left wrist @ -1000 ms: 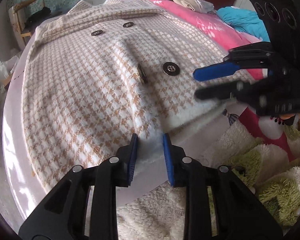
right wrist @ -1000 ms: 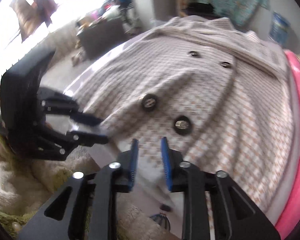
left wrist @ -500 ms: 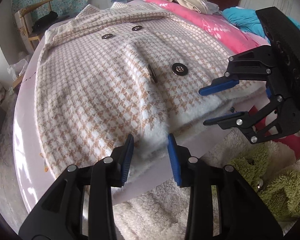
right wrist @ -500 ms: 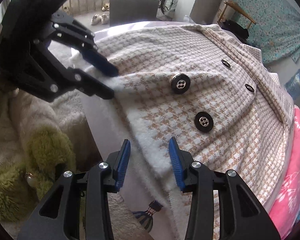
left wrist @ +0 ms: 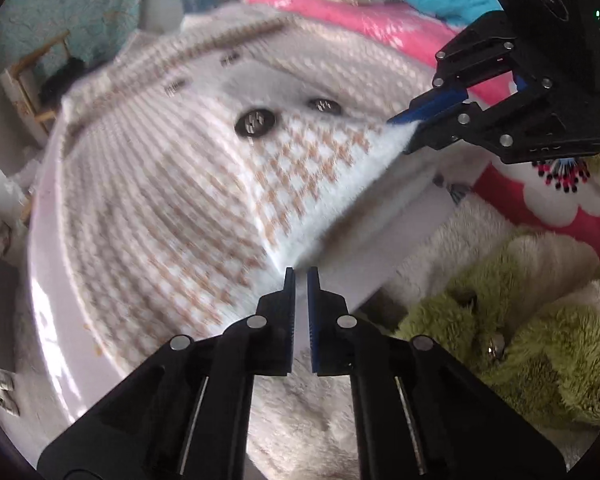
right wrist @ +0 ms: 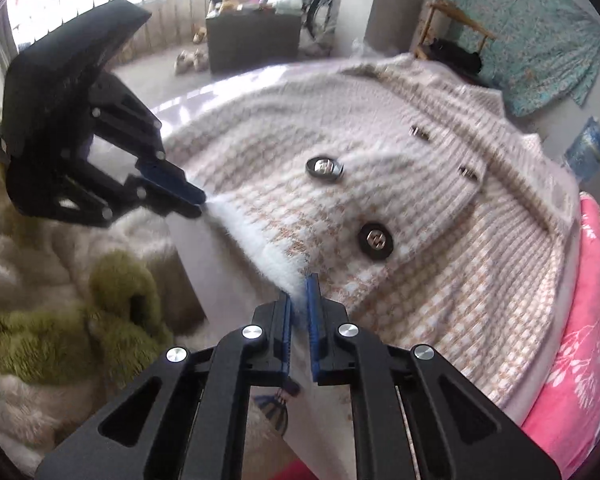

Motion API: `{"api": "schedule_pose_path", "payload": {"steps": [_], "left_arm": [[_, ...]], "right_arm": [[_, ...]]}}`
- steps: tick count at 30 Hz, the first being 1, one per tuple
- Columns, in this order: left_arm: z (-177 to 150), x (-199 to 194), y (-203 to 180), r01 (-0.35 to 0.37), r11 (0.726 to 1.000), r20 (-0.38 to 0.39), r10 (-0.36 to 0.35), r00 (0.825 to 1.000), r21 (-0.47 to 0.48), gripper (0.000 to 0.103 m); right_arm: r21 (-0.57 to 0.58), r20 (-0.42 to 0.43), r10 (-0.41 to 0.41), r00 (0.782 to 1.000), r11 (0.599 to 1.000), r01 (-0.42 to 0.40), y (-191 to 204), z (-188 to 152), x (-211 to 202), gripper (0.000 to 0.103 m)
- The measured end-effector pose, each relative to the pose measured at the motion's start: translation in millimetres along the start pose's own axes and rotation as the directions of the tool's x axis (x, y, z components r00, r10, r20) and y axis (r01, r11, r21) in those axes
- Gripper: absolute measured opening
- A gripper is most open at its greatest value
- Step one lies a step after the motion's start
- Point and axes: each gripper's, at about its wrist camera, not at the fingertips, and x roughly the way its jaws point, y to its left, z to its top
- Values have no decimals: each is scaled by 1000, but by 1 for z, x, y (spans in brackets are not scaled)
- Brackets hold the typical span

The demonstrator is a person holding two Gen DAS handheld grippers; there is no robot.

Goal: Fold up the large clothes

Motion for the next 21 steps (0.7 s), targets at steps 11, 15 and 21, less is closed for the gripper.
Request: {"api": "schedule_pose_path", "payload": {"steps": [11, 15, 21], "left_arm": [[-30, -51, 42, 122, 955, 112, -94, 989, -272, 34], [-38, -67, 69, 111, 908, 181, -40, 983, -405, 39], [-54, -54, 109, 36, 781, 123, 52, 991, -624, 45]], "right_arm": [[151, 89, 170, 981, 972, -182, -7, 1, -28, 37], [240, 202, 182, 962, 943, -229, -9, 12, -21, 37], [383, 160, 206, 965, 888, -254, -9, 4, 28, 37]]}}
